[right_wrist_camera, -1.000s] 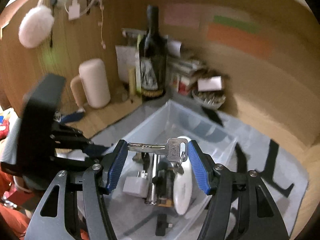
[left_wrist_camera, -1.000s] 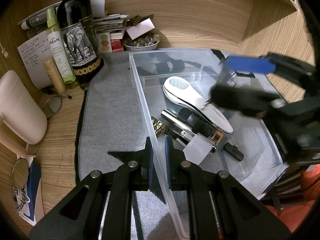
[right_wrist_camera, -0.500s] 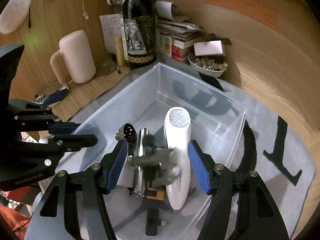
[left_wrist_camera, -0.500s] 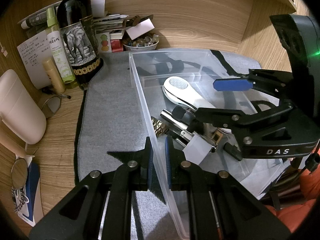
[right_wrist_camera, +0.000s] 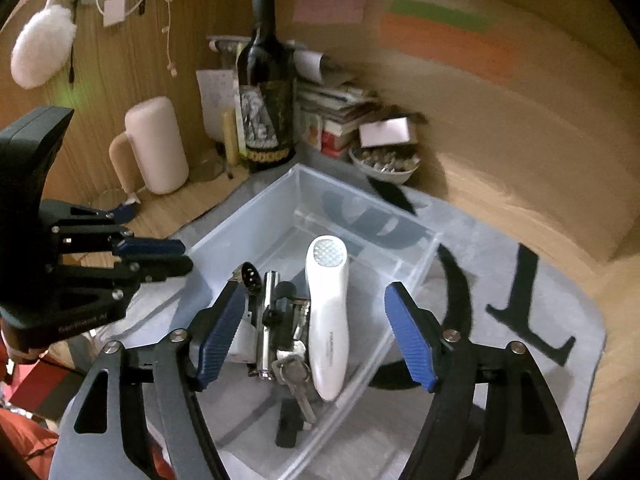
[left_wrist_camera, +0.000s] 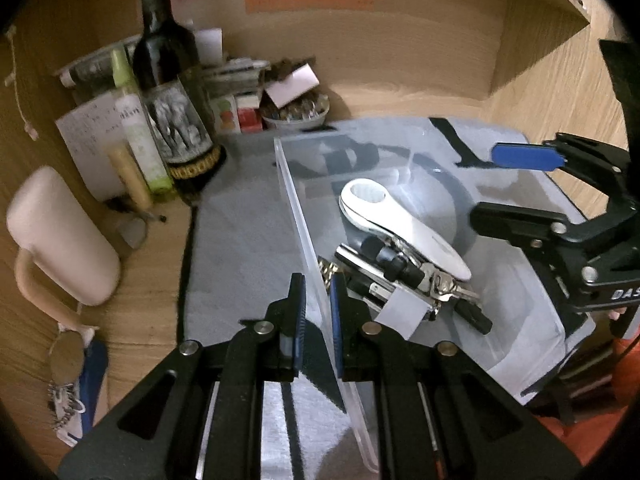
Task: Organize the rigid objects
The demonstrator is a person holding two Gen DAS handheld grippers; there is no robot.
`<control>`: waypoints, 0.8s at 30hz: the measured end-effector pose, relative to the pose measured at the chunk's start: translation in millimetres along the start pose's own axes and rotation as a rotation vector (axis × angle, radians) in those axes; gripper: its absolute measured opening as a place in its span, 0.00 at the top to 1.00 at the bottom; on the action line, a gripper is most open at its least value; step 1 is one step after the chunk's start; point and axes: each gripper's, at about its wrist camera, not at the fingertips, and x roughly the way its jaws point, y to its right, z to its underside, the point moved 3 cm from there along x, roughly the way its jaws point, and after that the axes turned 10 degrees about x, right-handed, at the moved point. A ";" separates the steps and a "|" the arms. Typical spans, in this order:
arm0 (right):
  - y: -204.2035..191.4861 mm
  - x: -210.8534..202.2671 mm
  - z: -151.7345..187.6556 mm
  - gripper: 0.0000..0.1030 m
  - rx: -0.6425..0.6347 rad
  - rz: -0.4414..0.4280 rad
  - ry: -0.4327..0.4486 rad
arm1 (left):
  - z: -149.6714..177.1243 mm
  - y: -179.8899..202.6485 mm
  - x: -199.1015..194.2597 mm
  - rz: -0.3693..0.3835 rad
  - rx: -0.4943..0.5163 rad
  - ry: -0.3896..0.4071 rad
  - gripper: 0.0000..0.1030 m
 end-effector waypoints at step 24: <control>18.1 -127.8 36.1 0.00 0.089 0.185 0.372 | -6.1 51.4 -99.8 -0.068 -0.001 0.407 0.09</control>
